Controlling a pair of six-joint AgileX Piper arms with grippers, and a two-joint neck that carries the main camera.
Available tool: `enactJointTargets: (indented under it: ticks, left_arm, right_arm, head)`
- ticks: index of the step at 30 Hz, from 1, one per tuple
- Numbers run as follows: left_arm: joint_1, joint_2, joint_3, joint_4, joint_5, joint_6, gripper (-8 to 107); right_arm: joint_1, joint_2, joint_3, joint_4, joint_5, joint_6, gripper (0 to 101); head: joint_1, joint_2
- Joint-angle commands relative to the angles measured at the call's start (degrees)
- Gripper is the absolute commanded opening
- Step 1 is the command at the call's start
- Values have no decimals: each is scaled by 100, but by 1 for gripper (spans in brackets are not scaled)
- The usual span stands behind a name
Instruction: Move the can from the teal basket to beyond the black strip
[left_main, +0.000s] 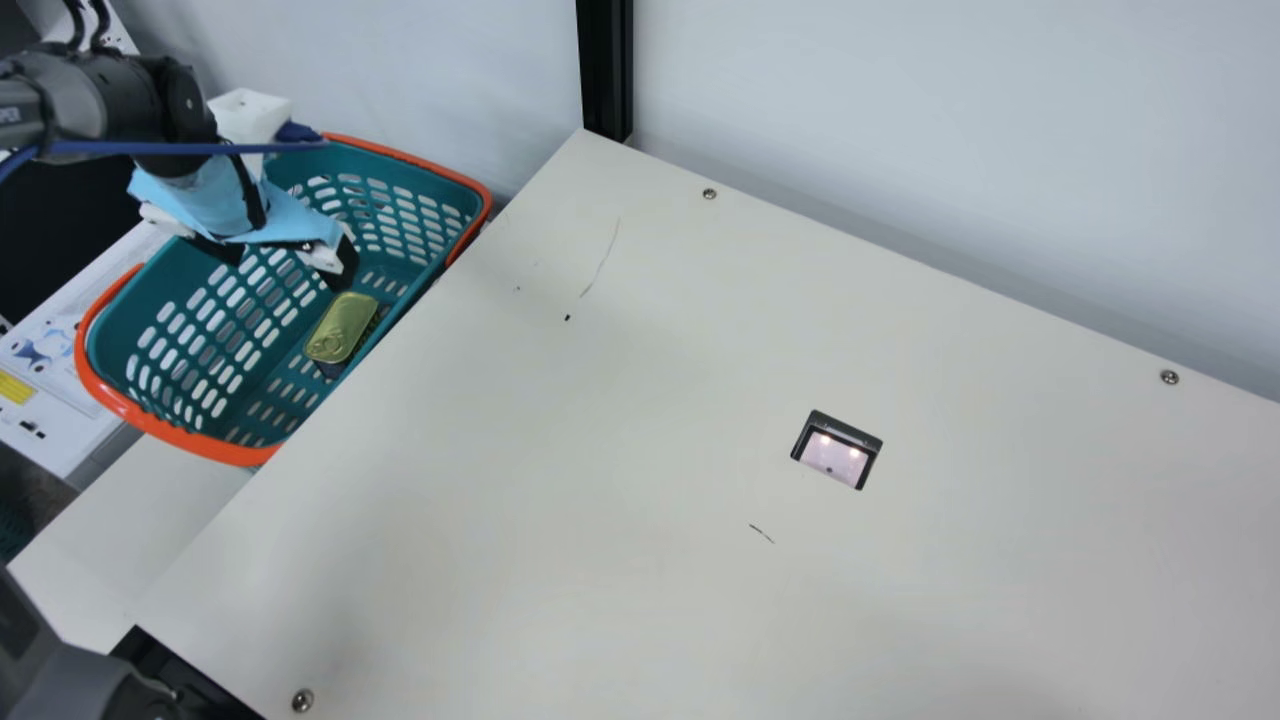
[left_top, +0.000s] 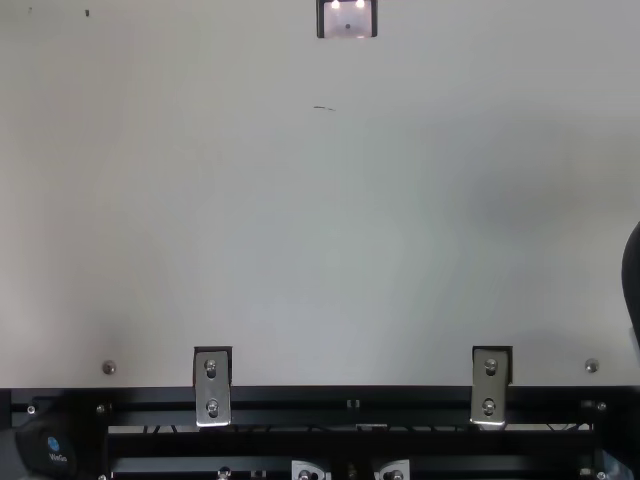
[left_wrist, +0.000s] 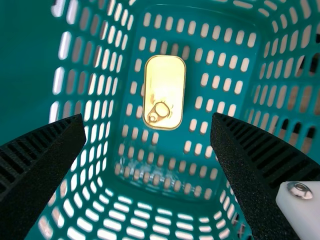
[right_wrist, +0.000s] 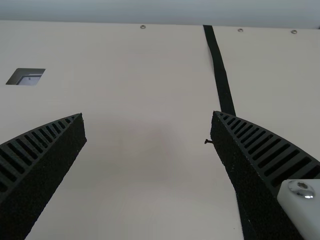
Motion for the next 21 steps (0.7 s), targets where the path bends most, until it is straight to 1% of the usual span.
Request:
enactJointTargets:
  ticks: [1,5,11,16,21]
  left_arm:
    - [28,180,-12,-90,-181,279,90]
    - [70,428,-45,-344,-480,721,90]
    - [108,762,-141,-776,-788,1282,90]
    - [140,1042,-243,-1109,-929,1622,90]
    - [205,1326,-367,-1307,-964,1780,90]
  right_arm:
    - [0,0,0,0,0,0,101]
    - [0,0,0,0,0,0,101]
    - [0,0,0,0,0,0,101]
    - [0,0,0,0,0,0,101]
    - [0,0,0,0,0,0,101]
  head:
    - [-269,125]
    - [-269,125]
    - [-269,125]
    - [-269,125]
    - [-269,125]
